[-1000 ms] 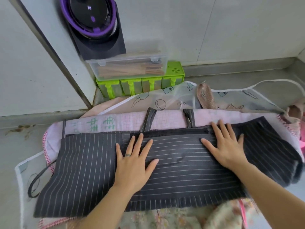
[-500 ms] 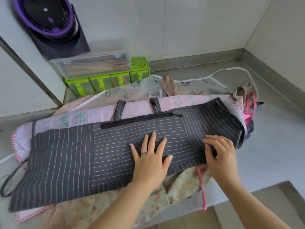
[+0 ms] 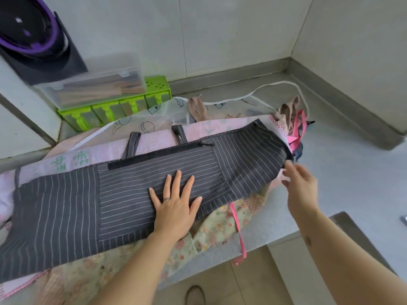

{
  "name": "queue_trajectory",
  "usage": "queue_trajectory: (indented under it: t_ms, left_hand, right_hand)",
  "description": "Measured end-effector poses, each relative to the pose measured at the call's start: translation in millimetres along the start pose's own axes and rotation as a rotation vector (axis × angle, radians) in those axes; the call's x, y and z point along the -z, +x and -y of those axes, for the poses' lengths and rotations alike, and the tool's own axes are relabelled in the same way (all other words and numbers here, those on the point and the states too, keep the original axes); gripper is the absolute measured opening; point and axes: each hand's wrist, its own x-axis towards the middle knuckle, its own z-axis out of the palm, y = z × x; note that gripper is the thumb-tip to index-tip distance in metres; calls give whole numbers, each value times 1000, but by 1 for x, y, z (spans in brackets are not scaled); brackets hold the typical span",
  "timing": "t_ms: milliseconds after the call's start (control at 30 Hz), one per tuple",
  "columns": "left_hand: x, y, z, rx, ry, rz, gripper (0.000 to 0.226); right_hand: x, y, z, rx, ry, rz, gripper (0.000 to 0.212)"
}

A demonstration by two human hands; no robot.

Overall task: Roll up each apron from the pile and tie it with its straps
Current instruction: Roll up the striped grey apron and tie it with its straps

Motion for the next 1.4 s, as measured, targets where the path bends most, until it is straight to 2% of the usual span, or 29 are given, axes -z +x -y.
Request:
queue_trajectory:
  t_ms: [67,167,233,300,333,367,433,500,567,633,700,767,933,1067,1167,1233,1333,1400]
  left_hand:
    - [-1,0,0,6,-3,7,96]
    - [-1,0,0,7,3,15,95]
    - [0,0,0,6,7,25,97]
    - [2,0,-1,3,2,32,100]
    - [4,0,-1,-2,0,34,100]
    - [7,0,-2,-10,-1,34,100]
    - [12,-4,1,-54,-9,24,98]
    - [20,-12,9,-115,3,2,96]
    - [24,-21,24,-194,46,-36,83]
    - [25,-33,50,-229,113,-26,71]
    - [21,-48,85,-197,156,28,71]
    - [19,-63,117,-125,143,53,77]
    - [28,-87,150,-47,27,19,69]
    - [33,-95,160,-5,61,-12,85]
    - [35,-101,172,-15,144,25,99]
    - [38,-101,179,-7,179,95,94]
    - [49,-98,180,-16,52,147,59]
    - [57,-98,180,16,-30,141,77]
  right_hand:
    - [10,11,10,-23,111,-57,26]
    - [16,21,12,-115,209,-104,20]
    - [10,20,4,-103,88,-181,13]
    - [0,5,-1,57,-111,-311,9]
    - [-7,-7,-3,245,-214,-341,12]
    - [-17,-20,-4,482,-309,-289,13]
    - [-45,-46,-8,841,-468,65,20]
    - [-76,-66,-17,1008,-622,461,35]
    - [-96,-75,-28,1081,-772,675,53]
    - [-110,-77,-33,1081,-962,826,70]
    - [-117,-76,-37,1020,-1174,967,83]
    - [-122,-76,-40,998,-1302,992,85]
    - [-127,-79,-42,999,-1385,942,75]
    - [-129,-80,-38,961,-1403,929,69]
    - [-125,-78,-36,983,-1399,980,64]
    - [-123,-74,-33,996,-1386,1019,69]
    - [-122,-66,-27,997,-1336,1042,60]
    - [-123,-64,-23,1009,-1324,1051,63]
